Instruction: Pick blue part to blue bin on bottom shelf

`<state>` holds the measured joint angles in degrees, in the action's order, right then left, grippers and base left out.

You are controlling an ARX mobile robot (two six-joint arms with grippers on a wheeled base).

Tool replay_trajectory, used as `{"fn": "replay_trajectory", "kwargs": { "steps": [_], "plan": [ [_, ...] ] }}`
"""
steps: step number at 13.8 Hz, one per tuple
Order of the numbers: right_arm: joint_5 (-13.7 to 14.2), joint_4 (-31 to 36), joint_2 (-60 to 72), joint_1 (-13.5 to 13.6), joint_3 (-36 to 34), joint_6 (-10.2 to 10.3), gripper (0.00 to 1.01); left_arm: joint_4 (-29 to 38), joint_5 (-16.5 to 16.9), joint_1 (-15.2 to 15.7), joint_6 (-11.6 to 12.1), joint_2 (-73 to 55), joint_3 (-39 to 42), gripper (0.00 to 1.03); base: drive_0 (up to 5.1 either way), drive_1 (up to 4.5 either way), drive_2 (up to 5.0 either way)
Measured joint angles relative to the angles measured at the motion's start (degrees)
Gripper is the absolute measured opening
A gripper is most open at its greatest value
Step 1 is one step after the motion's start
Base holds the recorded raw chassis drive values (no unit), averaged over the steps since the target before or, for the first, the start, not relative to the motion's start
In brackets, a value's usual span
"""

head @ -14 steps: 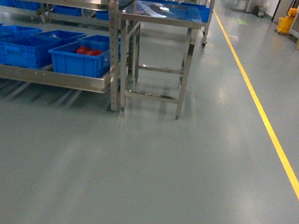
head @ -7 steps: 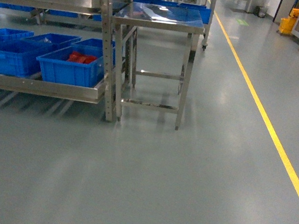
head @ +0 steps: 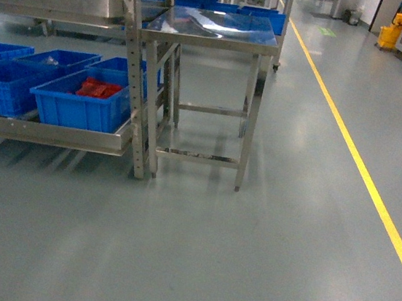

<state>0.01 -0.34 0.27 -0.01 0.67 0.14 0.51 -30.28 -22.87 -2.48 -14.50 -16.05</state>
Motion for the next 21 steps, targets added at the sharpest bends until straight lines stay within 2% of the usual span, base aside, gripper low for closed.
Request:
{"fn": "replay_trajectory", "kwargs": {
  "steps": [21],
  "plan": [
    [0.0,0.0,0.0,0.0,0.0,0.0,0.98,-0.1,0.0,0.0,0.0,0.0,0.0,0.43,0.0,4.02,-4.0]
  ]
}}
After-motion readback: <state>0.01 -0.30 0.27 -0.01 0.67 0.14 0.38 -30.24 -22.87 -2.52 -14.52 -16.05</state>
